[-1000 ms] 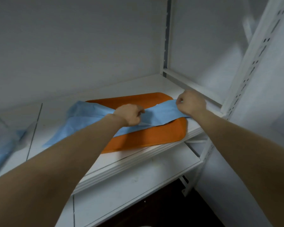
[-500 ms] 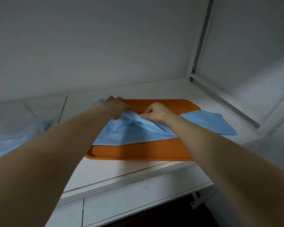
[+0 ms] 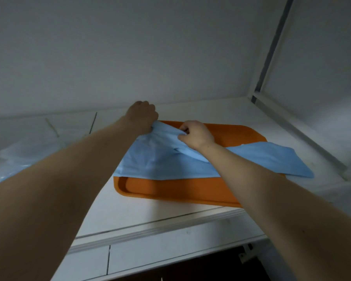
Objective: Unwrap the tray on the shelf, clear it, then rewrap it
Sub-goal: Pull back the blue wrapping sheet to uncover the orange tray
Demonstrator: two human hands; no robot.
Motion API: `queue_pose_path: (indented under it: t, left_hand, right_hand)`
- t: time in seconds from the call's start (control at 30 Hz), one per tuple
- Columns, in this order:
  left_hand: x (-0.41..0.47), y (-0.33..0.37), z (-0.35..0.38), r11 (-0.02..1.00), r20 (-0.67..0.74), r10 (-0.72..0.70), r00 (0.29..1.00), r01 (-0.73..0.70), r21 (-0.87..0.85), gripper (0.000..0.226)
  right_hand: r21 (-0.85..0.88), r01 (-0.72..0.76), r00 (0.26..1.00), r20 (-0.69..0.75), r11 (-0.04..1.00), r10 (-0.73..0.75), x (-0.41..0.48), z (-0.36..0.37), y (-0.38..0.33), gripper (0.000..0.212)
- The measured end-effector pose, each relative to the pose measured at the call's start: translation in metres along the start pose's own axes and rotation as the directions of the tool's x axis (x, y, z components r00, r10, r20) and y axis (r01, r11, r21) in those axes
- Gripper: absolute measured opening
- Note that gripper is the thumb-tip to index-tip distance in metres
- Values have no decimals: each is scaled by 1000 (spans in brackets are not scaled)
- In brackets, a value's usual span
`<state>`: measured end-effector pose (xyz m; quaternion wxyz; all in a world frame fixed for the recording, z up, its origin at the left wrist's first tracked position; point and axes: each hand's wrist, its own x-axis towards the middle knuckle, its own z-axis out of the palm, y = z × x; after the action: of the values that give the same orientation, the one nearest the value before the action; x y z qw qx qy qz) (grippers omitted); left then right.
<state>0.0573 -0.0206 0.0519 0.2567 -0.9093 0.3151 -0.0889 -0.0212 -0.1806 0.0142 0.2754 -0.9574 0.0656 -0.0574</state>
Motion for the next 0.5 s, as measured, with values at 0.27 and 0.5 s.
queue_pose_path:
  t: [0.27, 0.5]
  left_hand:
    - [-39, -25, -3, 973, 126, -53, 991, 80, -215, 46]
    - [-76, -38, 7, 976, 79, -103, 992, 116, -182, 30]
  right_hand:
    - [-99, 63, 996, -54, 993, -68, -22, 1, -10, 20]
    - [-233, 137, 990, 49, 963, -129, -43, 7, -22, 18]
